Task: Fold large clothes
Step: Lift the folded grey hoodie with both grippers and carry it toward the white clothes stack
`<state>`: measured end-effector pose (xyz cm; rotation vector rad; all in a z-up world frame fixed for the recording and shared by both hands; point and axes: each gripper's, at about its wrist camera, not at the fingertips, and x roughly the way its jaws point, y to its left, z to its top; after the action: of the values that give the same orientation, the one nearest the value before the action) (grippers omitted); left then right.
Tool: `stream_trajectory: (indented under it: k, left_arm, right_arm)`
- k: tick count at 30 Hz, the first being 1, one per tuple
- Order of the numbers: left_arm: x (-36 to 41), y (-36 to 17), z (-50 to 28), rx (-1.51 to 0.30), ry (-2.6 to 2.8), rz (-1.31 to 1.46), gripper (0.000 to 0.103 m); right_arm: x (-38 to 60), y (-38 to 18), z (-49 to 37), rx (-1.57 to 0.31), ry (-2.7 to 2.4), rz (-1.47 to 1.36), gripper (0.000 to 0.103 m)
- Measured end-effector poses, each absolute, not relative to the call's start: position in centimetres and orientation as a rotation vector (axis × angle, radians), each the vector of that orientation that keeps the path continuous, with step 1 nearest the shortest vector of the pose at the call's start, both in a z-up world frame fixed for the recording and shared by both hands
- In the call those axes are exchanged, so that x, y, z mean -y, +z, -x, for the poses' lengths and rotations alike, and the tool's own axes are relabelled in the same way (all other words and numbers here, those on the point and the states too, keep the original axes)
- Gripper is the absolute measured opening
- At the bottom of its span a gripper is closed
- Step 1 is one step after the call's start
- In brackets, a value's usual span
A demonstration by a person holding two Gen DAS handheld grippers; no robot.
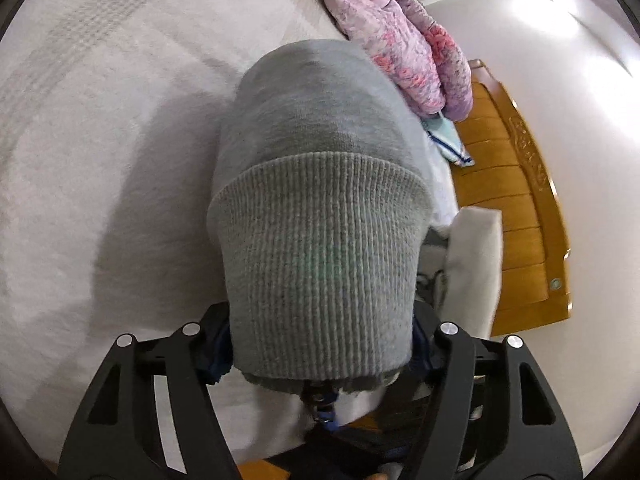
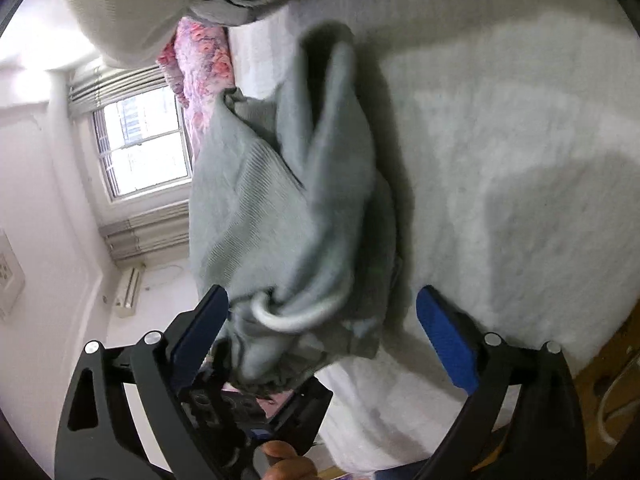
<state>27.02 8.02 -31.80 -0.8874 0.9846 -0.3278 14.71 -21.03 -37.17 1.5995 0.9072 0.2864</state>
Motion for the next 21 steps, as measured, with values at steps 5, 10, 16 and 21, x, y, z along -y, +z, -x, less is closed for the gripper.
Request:
stream_trajectory:
  k: [5,10,16,21]
  left_arm:
    - [-7.4,-30.1,-28.3,-0.98,-0.35,0.902,0.066]
    - [-7.5,-29.3,-29.3,-0.979,-0.364,0.956,0.066]
    - [-7.7,-29.0,-29.6,-0.985,-0.37,0.953,0.066]
    - [-8.0,-29.9,-28.6,-0.993,-0.37,0.932,0.066]
  right_arm:
    - [21.1,-38.0,-15.4,-0.843,0.31,-1.731,0.092]
    - [21.1,-38.4,-15.9,-0.82,0.28,-1.821,0.093]
    - [20.8,-39.3,-15.1,-0.78,0.301,-1.989,0.093]
    - [21.8,-39.6,-16.4,-0.751,0.31,-2.031,0.094]
